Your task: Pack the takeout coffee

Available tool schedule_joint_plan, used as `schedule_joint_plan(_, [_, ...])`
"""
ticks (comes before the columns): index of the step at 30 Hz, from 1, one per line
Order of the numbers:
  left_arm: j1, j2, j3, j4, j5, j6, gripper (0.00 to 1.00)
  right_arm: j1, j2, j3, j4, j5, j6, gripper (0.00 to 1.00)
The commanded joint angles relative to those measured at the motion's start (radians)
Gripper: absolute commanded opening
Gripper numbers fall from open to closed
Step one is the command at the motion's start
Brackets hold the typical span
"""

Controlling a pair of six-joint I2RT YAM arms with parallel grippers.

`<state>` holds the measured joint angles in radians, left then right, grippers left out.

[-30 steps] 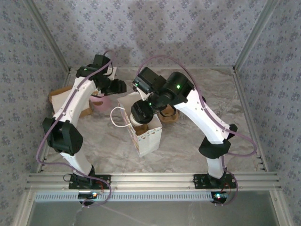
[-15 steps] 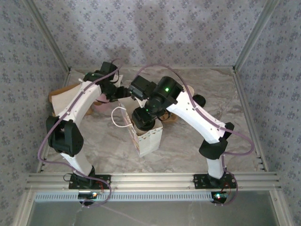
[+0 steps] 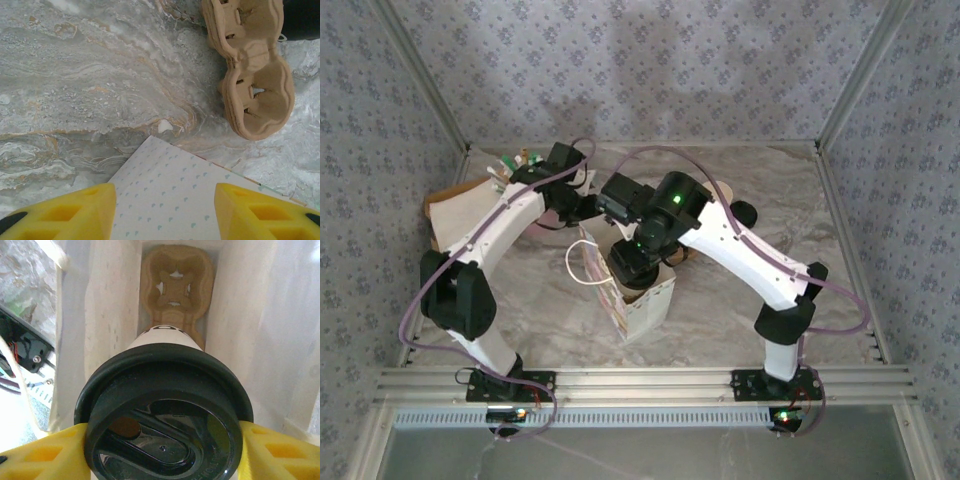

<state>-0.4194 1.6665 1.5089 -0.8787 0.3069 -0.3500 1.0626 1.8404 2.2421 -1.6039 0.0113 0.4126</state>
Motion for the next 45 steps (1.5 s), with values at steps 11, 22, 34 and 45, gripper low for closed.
schedule_joint_plan(11, [0.105,-0.202,-0.102,0.077,0.018,-0.054,0.58,0.024,0.007,-0.042,-0.195,0.001,0.009,0.65])
schedule_joint_plan(22, [0.198,-0.449,-0.151,0.034,0.037,-0.076,0.78,0.031,0.043,-0.026,-0.194,-0.014,0.0,0.64])
schedule_joint_plan(34, [0.218,-0.743,-0.208,-0.057,-0.041,-0.079,0.99,0.03,0.074,-0.021,-0.195,-0.019,-0.013,0.64])
schedule_joint_plan(45, [0.219,-0.958,-0.24,-0.141,-0.001,-0.077,0.99,0.018,0.085,-0.039,-0.194,-0.02,-0.025,0.64])
